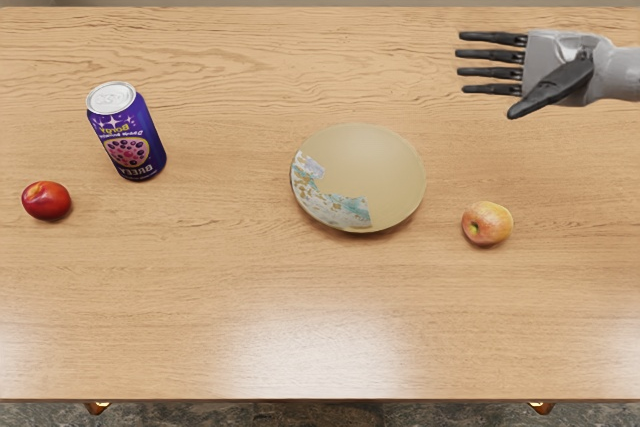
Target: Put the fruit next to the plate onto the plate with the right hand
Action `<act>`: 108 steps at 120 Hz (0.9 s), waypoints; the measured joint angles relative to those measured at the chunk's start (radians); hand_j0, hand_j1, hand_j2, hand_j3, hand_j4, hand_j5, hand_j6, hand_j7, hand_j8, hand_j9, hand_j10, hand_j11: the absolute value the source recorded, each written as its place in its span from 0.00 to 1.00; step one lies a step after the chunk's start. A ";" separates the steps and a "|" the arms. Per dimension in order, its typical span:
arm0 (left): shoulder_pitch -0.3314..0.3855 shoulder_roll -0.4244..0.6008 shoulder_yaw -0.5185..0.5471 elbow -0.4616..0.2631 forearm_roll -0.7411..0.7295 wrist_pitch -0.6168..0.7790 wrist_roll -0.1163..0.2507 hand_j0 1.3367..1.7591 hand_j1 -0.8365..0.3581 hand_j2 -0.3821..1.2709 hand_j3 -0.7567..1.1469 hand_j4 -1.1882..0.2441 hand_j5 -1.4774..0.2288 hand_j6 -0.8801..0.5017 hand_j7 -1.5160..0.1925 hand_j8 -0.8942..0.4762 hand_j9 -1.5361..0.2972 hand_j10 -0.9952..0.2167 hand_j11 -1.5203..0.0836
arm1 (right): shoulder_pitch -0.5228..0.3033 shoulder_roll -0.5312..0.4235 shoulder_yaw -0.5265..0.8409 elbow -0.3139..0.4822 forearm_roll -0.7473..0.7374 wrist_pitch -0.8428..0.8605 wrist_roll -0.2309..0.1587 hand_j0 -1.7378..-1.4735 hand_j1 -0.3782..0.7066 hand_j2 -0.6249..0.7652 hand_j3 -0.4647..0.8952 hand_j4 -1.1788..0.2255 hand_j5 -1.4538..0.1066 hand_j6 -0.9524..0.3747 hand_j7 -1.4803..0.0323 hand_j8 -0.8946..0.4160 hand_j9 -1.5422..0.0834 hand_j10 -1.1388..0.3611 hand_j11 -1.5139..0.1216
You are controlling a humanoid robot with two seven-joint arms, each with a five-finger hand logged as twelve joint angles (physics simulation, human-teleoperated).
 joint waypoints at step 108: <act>0.000 0.000 0.000 0.000 0.000 0.000 0.000 0.76 0.75 0.26 0.40 0.66 0.68 0.46 0.70 0.47 0.66 0.62 0.75 | -0.156 -0.159 0.159 0.565 -1.145 -0.044 0.146 0.30 0.09 0.44 0.34 0.80 0.89 0.67 0.93 0.64 0.90 0.72 0.88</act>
